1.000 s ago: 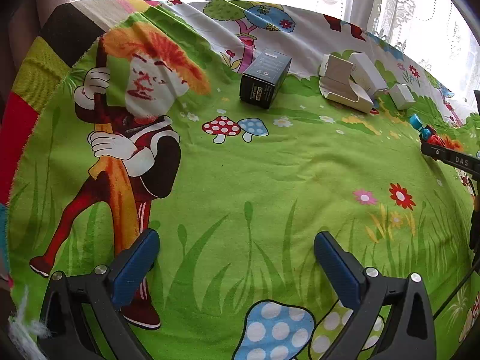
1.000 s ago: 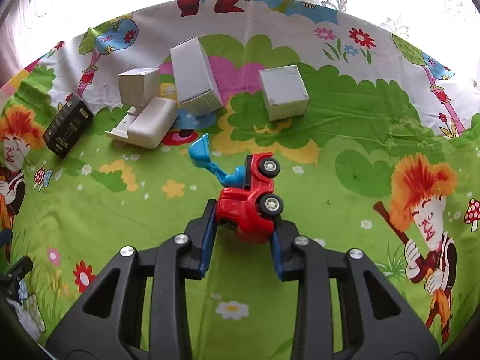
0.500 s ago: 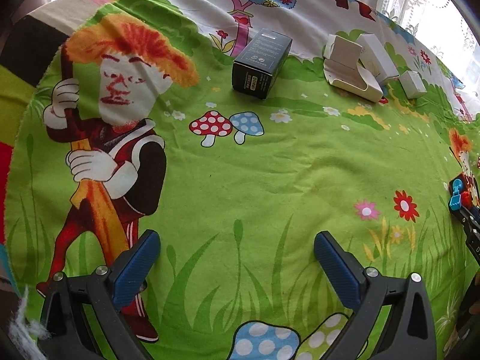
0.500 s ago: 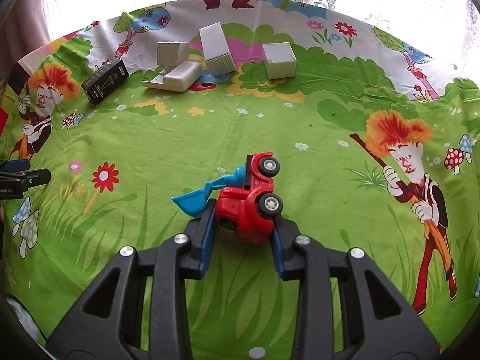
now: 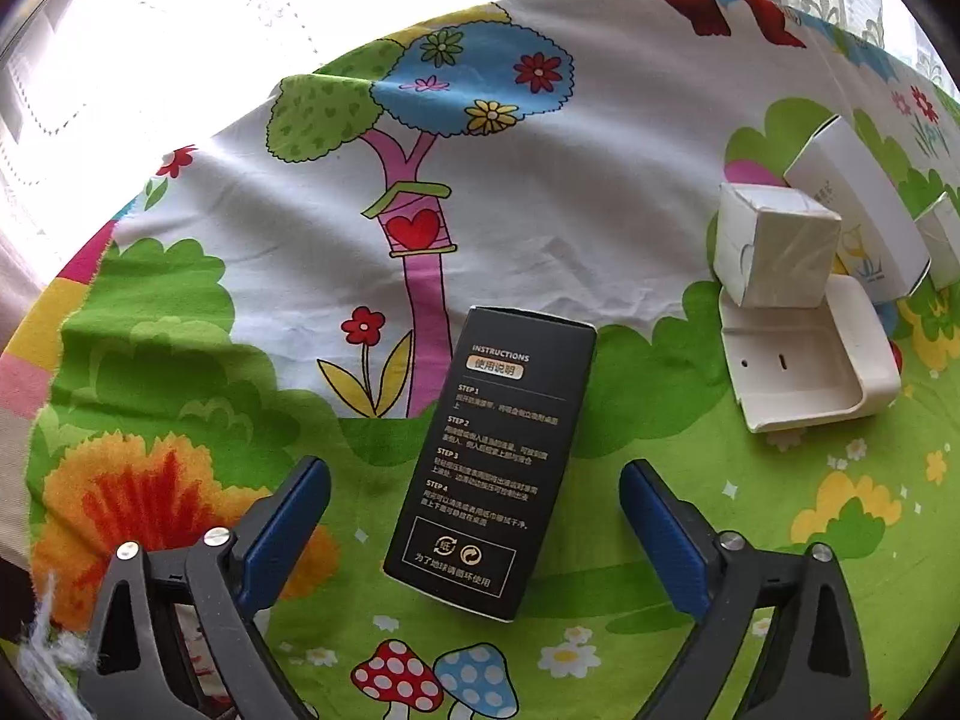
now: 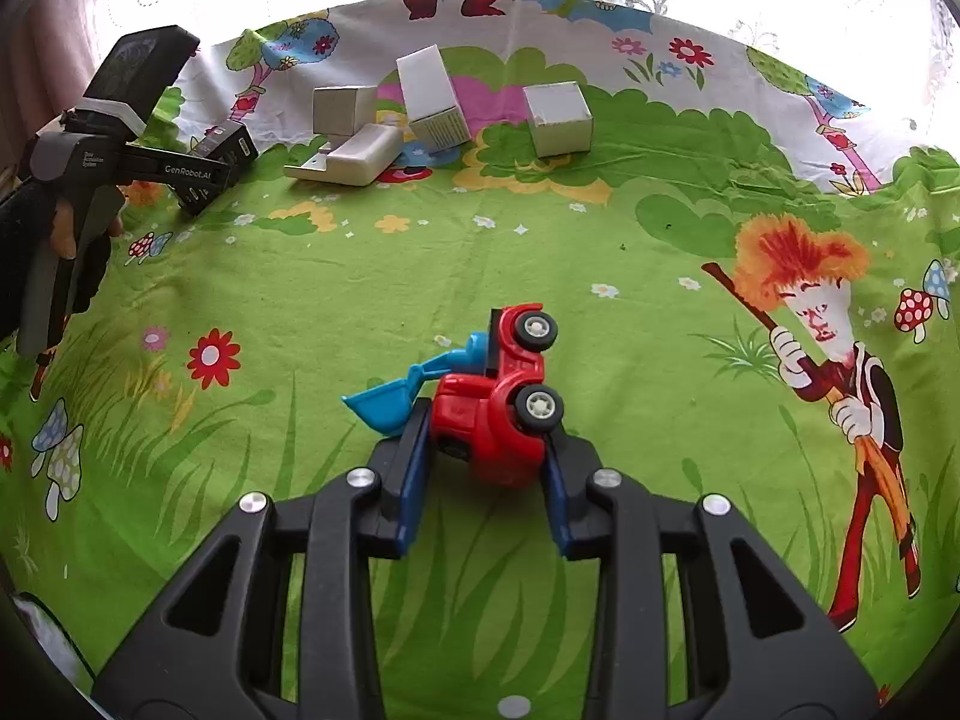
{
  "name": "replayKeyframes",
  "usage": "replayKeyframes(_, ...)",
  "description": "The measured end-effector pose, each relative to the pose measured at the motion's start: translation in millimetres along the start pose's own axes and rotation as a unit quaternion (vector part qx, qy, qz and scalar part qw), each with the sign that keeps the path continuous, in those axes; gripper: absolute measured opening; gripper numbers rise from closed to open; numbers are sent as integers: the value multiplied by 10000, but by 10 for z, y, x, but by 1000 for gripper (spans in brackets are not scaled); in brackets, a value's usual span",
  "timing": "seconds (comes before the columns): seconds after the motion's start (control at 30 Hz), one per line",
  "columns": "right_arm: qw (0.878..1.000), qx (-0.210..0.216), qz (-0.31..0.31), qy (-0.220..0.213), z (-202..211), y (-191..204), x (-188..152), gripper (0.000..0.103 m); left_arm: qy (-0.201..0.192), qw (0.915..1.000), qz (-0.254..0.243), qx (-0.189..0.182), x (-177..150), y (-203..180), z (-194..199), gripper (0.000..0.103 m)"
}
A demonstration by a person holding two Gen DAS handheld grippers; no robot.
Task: Organize rigid objects
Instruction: 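Grasp the red toy truck with the right gripper while the left gripper grasps the dark box, then carry the red truck and dark box to the cardboard box and release them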
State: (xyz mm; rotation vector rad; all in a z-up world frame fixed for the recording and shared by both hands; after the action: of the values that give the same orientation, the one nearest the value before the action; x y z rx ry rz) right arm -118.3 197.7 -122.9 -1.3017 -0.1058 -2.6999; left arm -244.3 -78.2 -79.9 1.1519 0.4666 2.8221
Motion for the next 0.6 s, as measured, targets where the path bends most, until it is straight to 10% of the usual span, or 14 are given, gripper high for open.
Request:
replayKeyframes(0.07,10000,10,-18,-2,2,7,-1,38,-75,9973,545,-477,-80,-53,85,39)
replayKeyframes(0.23,10000,58,-75,-2,1,-2,-1,38,-496,9861,1070,-1171,-597,-151,815,39)
replayKeyframes(0.6,9999,70,-82,-4,-3,-7,-5,38,-586,9880,1102,-907,-1758,325,1949,40)
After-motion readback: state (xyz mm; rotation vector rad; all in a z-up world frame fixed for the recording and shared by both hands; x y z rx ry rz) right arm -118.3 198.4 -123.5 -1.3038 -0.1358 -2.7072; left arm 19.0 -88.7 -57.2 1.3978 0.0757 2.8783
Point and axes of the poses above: each gripper's, at about its wrist camera, not at the fingertips, and z roughly against the way its jaws point, y to its left, x to its top, the point moved 10 cm from there along -z, roughly the way its jaws point, and after that the axes turned 12 degrees about -y, right-handed, at the moved point
